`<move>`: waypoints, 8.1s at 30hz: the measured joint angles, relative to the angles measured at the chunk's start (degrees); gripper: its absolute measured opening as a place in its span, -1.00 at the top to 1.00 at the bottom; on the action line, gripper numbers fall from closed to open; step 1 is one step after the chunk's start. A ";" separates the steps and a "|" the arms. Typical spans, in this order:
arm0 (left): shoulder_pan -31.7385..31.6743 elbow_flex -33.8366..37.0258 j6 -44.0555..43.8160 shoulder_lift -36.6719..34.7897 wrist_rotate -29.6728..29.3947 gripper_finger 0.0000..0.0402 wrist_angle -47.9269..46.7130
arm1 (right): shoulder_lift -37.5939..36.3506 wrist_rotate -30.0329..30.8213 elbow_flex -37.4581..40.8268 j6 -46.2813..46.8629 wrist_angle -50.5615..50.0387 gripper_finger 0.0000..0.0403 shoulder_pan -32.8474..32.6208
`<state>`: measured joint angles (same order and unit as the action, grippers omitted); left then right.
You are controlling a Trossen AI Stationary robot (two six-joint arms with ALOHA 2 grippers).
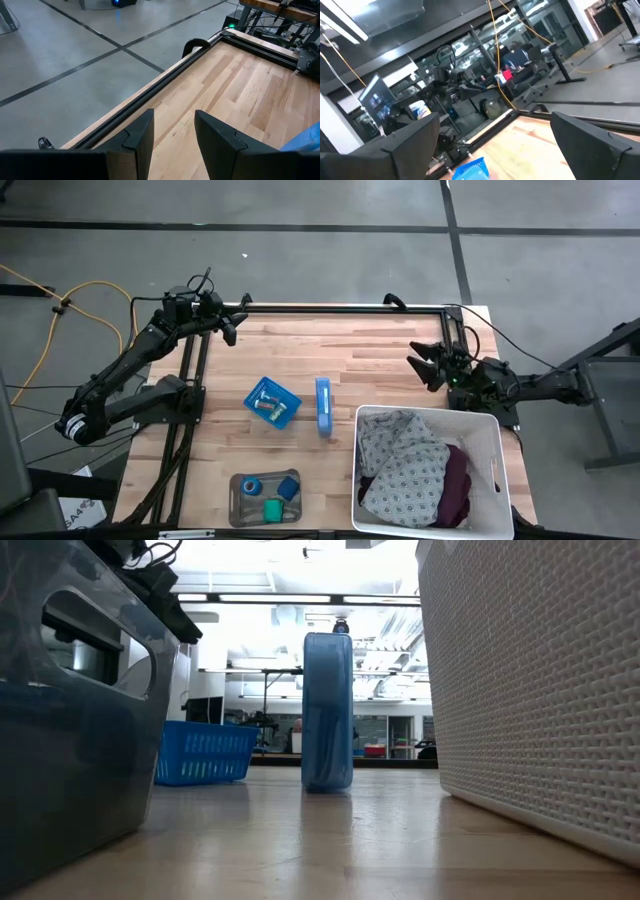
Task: Pick & Place Medicine items
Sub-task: Return to Home Position
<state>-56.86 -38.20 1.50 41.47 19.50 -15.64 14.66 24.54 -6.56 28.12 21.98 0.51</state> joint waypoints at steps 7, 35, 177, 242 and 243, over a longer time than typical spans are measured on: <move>-0.02 0.00 0.00 -0.02 0.00 0.32 0.00 | -1.73 -0.03 4.17 -0.06 4.01 -0.83 0.02; -0.01 0.00 0.00 -0.01 0.00 0.32 0.00 | -13.49 1.53 6.11 -11.63 3.80 -0.83 0.02; 0.00 0.00 0.00 -0.02 0.00 0.32 0.00 | -14.30 -25.33 6.24 -16.48 -21.09 -0.83 25.16; 0.00 0.00 0.00 -0.02 0.00 0.32 0.00 | -14.19 -24.70 6.24 -20.46 -20.74 -0.83 25.16; 0.00 0.00 0.00 -0.02 -0.01 0.32 0.00 | -14.19 -24.70 6.26 -20.46 -20.74 -0.83 25.16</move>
<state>-56.86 -38.20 1.50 41.45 19.49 -15.64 0.47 -0.16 -0.30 7.66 1.23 25.67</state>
